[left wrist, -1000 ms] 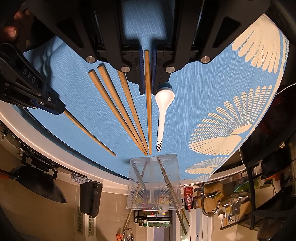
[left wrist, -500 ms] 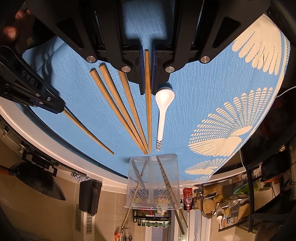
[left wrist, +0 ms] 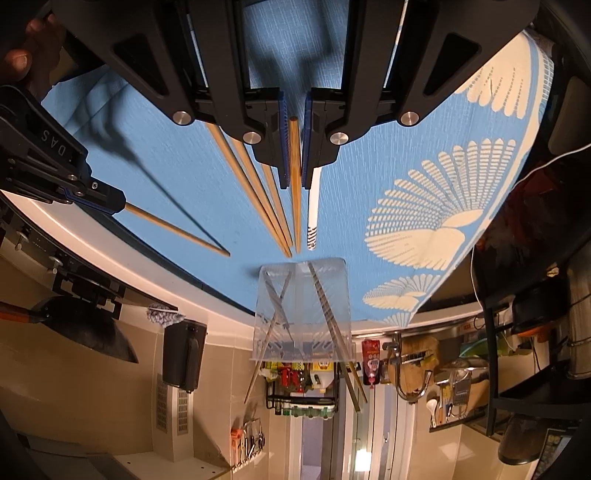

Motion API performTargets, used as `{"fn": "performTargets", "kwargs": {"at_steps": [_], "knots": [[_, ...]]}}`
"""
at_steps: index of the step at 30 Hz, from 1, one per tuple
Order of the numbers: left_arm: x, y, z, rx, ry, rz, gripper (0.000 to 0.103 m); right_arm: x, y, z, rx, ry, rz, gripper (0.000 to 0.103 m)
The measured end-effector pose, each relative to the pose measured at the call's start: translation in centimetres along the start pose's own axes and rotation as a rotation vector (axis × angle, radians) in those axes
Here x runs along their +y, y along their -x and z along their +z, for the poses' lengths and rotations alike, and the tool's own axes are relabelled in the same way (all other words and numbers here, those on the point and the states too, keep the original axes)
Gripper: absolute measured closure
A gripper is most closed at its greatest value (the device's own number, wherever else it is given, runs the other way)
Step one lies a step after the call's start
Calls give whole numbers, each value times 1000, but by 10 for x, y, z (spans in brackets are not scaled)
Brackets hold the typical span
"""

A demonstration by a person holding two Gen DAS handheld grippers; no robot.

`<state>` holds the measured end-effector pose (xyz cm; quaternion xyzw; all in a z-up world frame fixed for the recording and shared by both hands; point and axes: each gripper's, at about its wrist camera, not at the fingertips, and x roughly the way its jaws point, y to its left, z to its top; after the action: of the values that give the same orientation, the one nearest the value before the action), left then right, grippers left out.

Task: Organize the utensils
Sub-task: 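Lift both held chopsticks and carry them over the clear container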

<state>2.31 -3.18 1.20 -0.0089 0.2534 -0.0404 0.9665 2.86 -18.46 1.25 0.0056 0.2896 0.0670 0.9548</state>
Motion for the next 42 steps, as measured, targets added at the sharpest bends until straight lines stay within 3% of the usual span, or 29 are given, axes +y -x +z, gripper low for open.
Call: {"fn": "performTargets", "kwargs": {"at_steps": [25, 33, 42], "knots": [[6, 16, 14, -60, 24, -9, 96, 3, 41, 37, -94, 36, 13, 98], [12, 19, 44, -94, 40, -8, 96, 1, 50, 69, -139, 49, 48, 98], [13, 10, 105, -155, 8, -27, 96, -1, 37, 124, -166, 50, 87, 98]]}}
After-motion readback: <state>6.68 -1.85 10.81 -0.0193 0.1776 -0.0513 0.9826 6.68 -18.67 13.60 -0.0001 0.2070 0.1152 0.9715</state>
